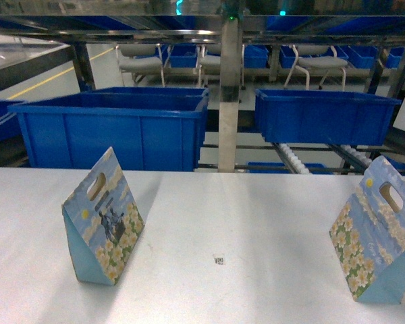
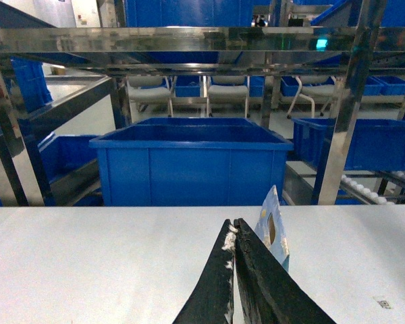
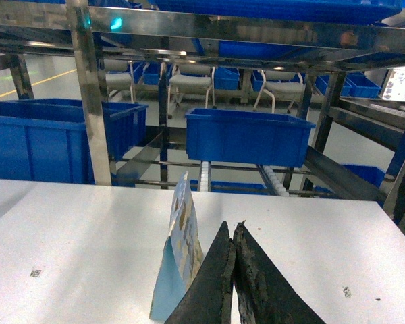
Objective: Move flower gift bag to table near conveyor
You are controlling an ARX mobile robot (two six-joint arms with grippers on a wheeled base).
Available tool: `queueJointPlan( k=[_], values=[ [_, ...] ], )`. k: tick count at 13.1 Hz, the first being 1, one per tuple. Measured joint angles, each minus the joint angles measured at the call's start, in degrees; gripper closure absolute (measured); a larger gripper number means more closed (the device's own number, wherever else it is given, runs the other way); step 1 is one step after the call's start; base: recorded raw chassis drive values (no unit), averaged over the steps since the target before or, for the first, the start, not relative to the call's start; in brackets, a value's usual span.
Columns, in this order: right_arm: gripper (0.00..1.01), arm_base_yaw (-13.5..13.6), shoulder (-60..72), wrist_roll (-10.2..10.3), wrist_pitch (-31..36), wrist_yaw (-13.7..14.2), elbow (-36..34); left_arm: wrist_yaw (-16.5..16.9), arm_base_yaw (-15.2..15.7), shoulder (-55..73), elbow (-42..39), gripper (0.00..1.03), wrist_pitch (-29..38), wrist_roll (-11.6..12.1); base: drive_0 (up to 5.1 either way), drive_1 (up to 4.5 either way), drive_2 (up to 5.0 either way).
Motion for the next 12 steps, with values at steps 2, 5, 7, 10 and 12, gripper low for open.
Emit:
queueJointPlan(
  k=[2,5,7,10,12],
  values=[
    [0.99,0.00,0.00,0.00,0.00,0.00,0.00,0.00,0.00,-2.75,0.00,1.01,-2.84,0.00,0.0,0.00,0.0],
    [0.99,0.00,0.00,0.00,0.00,0.00,0.00,0.00,0.00,-6.25,0.00,1.01,-6.32,0.00,0.0,0.00,0.0],
    [0.99,0.00,0.00,0.00,0.00,0.00,0.00,0.00,0.00,-14.73,0.02,1.01,-17.22,0.00,0.0,0.00,0.0],
    [0.99,0.00,0.00,0.00,-0.09,-0.02,0.00,0.00,0.00,-16.00,0.02,1.01,-16.55,-0.02,0.0,0.00,0.0],
    [0.99,0.00,0.00,0.00,-0.04,0.00,0.00,0.00,0.00,-16.00,0.02,1.01,-16.79,-0.02,0.0,0.00,0.0]
  ],
)
